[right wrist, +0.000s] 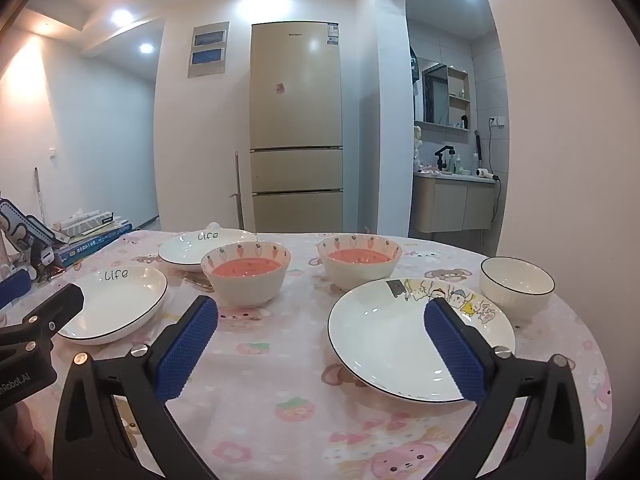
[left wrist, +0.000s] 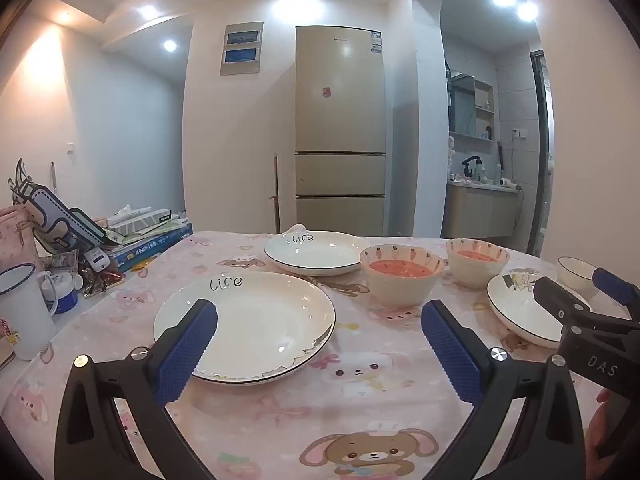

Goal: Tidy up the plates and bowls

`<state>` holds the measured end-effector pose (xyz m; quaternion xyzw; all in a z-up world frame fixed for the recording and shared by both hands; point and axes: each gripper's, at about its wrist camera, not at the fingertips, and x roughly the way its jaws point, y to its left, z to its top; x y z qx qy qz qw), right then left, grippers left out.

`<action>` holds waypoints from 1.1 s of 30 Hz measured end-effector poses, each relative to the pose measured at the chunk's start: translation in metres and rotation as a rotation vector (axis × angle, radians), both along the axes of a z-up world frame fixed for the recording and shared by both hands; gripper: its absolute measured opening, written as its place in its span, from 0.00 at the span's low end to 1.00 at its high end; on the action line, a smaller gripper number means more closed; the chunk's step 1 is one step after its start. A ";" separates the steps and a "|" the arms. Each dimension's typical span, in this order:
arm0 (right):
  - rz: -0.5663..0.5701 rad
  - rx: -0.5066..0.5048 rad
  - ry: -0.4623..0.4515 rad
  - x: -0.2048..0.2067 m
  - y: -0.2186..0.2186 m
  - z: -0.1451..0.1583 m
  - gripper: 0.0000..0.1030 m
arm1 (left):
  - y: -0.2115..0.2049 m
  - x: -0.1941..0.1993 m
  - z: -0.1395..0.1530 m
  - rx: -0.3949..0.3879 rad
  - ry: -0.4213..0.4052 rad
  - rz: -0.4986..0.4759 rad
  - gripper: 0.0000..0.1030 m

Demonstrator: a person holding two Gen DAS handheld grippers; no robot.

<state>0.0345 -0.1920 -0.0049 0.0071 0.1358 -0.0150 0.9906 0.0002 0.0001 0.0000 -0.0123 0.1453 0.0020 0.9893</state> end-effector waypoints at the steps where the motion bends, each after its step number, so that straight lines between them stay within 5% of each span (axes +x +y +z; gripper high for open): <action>1: 0.000 0.000 0.001 0.000 0.000 0.000 1.00 | 0.000 0.000 0.000 0.002 -0.002 -0.001 1.00; 33: 0.004 0.002 -0.002 0.001 0.000 -0.001 1.00 | -0.004 0.005 0.000 0.004 -0.004 -0.009 1.00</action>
